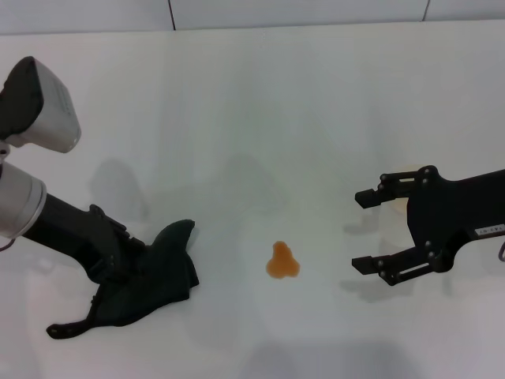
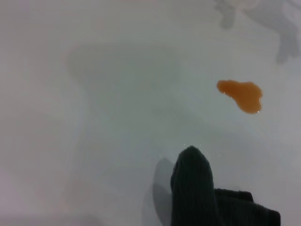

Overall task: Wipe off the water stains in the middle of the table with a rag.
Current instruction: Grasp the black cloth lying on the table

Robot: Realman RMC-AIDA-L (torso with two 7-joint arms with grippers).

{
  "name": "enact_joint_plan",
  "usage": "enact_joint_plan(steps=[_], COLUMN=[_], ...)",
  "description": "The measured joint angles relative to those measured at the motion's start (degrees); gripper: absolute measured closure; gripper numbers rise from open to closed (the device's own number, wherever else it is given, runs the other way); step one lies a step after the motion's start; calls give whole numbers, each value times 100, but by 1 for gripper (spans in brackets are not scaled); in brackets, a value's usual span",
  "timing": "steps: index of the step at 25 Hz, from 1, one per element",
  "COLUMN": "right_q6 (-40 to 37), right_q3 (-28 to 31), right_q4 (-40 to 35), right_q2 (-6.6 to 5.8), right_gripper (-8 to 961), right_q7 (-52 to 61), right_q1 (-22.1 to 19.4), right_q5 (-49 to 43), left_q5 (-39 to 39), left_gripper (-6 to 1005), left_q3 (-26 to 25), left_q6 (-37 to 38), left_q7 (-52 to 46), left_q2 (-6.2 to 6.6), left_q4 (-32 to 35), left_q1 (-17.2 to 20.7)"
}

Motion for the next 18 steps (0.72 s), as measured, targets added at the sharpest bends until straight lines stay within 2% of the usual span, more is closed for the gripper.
enact_joint_plan(steps=[18], right_q6=[-23], right_q3=[0], right_q4=[-29], right_q2=[0], right_gripper=[96], right_q7=[25], right_q1=[0], right_q5=[63], left_q5=[-211], left_gripper=[726], left_q3=[37], left_q6=[-105], left_q7=[-9], left_q2=[-26], left_q4=[-143], left_q1=[-80])
